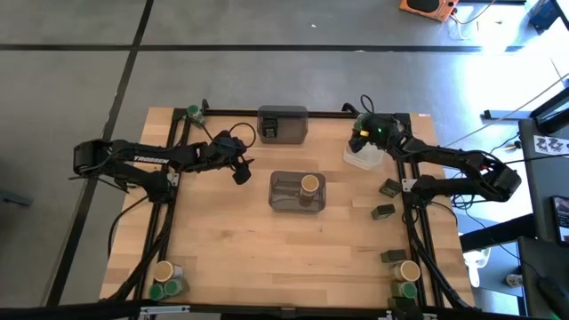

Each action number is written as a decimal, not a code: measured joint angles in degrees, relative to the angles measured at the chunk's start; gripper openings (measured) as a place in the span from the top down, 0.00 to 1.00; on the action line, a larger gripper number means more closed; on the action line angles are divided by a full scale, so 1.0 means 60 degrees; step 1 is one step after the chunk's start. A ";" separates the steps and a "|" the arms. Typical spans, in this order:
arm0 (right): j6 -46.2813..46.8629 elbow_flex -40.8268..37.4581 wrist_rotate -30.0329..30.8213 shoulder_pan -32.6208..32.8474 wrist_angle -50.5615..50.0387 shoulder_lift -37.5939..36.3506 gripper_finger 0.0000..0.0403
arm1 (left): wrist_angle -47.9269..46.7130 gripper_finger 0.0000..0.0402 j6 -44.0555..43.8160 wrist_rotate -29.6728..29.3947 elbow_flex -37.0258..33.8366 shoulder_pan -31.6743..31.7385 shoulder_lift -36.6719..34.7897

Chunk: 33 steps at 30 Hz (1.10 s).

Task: Sort spices by type
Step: Put the green seasoning bottle into the white bin

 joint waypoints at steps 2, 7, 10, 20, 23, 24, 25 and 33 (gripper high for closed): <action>-0.0004 0.0004 0.0032 0.0000 -0.0114 -0.0004 0.37 | 0.0000 0.35 0.0000 -0.0002 0.0000 0.0000 0.0000; -0.0040 0.0083 0.0192 0.0004 -0.0597 0.0015 0.30 | -0.0004 0.35 0.0000 0.0002 0.0000 0.0000 0.0000; -0.0044 0.0450 0.0397 0.0004 -0.1274 -0.0012 0.28 | -0.0003 0.35 0.0000 -0.0001 0.0000 0.0000 0.0000; -0.0077 0.2460 0.0000 0.0011 -0.4415 -0.0424 0.26 | 0.0011 0.35 0.0152 0.0000 0.0000 0.0000 0.0000; -0.0073 0.2893 -0.0495 0.0011 -0.4698 -0.0586 0.26 | 0.0015 0.35 0.0189 -0.0001 0.0000 0.0003 0.0000; -0.0073 0.2969 -0.0794 0.0011 -0.4651 -0.0643 0.26 | 0.0018 0.35 0.0181 0.0001 0.0000 0.0018 0.0000; -0.0073 0.2998 -0.1138 0.0011 -0.4533 -0.0691 0.26 | 0.0034 0.35 0.0173 -0.0002 0.0000 0.0024 0.0000; -0.0073 0.2998 -0.3810 0.0093 -0.2549 -0.0725 0.26 | 0.0883 0.35 0.0660 0.0000 0.0000 0.0164 0.0000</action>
